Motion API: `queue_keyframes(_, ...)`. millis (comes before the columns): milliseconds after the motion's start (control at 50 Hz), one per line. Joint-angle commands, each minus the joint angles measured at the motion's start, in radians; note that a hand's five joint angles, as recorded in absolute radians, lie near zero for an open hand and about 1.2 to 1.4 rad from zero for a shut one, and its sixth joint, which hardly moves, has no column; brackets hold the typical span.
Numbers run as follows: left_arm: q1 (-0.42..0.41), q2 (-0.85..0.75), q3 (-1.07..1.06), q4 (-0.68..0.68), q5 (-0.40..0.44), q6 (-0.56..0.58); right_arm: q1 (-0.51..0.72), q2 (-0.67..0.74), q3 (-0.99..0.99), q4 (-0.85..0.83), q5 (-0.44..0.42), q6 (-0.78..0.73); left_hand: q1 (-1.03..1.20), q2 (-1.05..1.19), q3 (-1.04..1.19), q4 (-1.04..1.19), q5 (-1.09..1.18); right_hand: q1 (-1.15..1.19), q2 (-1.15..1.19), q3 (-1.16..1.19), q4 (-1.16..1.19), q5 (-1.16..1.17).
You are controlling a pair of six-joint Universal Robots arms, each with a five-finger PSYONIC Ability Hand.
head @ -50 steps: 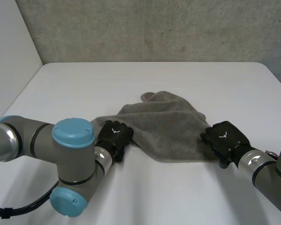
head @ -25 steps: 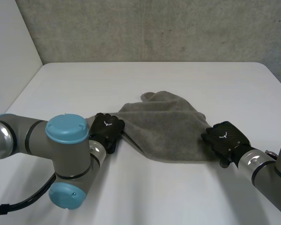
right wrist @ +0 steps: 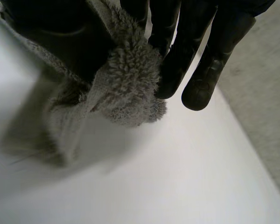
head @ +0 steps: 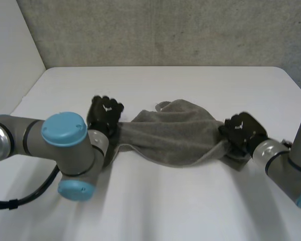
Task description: Fold the towel.
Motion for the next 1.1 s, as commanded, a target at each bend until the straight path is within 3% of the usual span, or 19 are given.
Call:
queue_keyframes(20, 0.042, -0.021, 0.057, 0.057, -0.007, 0.044, 0.014, -0.003, -0.126, 0.015, 0.043, 0.006, -0.077, -0.12, -0.143, -0.125, -0.276, 0.06, 0.121, 0.066, 0.059, 0.047)
queue_keyframes(220, 0.031, -0.001, 0.029, 0.017, -0.01, 0.039, 0.06, 0.023, -0.228, 0.09, 0.053, 0.005, -0.077, -0.12, -0.143, -0.125, -0.276, 0.06, 0.121, 0.066, 0.059, 0.047)
queue_keyframes(240, 0.023, 0.012, 0.003, -0.015, -0.007, 0.03, 0.061, 0.037, -0.226, 0.096, 0.053, 0.005, -0.268, -0.311, -0.335, -0.316, -0.468, 0.06, 0.121, 0.066, 0.059, 0.047)
queue_keyframes(260, 0.023, 0.013, 0.003, -0.016, -0.007, 0.03, 0.061, 0.037, -0.226, 0.096, 0.053, 0.005, -0.27, -0.313, -0.337, -0.318, -0.47, 0.06, 0.121, 0.066, 0.059, 0.047)
queue_keyframes(300, 0.017, 0.075, -0.069, -0.077, 0.008, -0.003, 0.066, 0.054, -0.208, 0.1, 0.053, 0.006, -0.692, -0.734, -0.758, -0.739, -0.891, 0.06, 0.121, 0.066, 0.059, 0.047)
queue_keyframes(400, -0.001, 0.149, -0.143, -0.13, 0.043, -0.115, 0.061, 0.059, -0.166, 0.097, 0.048, 0.005, -1.003, -1.046, -1.069, -1.051, -1.202, 0.06, 0.121, 0.066, 0.059, 0.047)
queue_keyframes(580, -0.017, 0.172, -0.195, -0.235, 0.059, -0.292, 0.051, 0.057, -0.111, 0.096, 0.043, 0.005, -1.092, -1.135, -1.159, -1.14, -1.292, 0.06, 0.121, 0.066, 0.059, 0.047)
queue_keyframes(920, -0.015, 0.043, -0.054, -0.233, 0.048, -0.297, 0.052, 0.056, -0.088, 0.094, 0.033, 0.003, -1.136, -1.179, -1.203, -1.184, -1.336, 0.06, 0.121, 0.066, 0.059, 0.047)
queue_keyframes(1100, -0.018, -0.027, 0.018, -0.233, 0.05, -0.289, 0.052, 0.056, -0.082, 0.093, 0.033, 0.0, -0.964, -1.006, -1.03, -1.011, -1.163, 0.06, 0.121, 0.066, 0.059, 0.047)
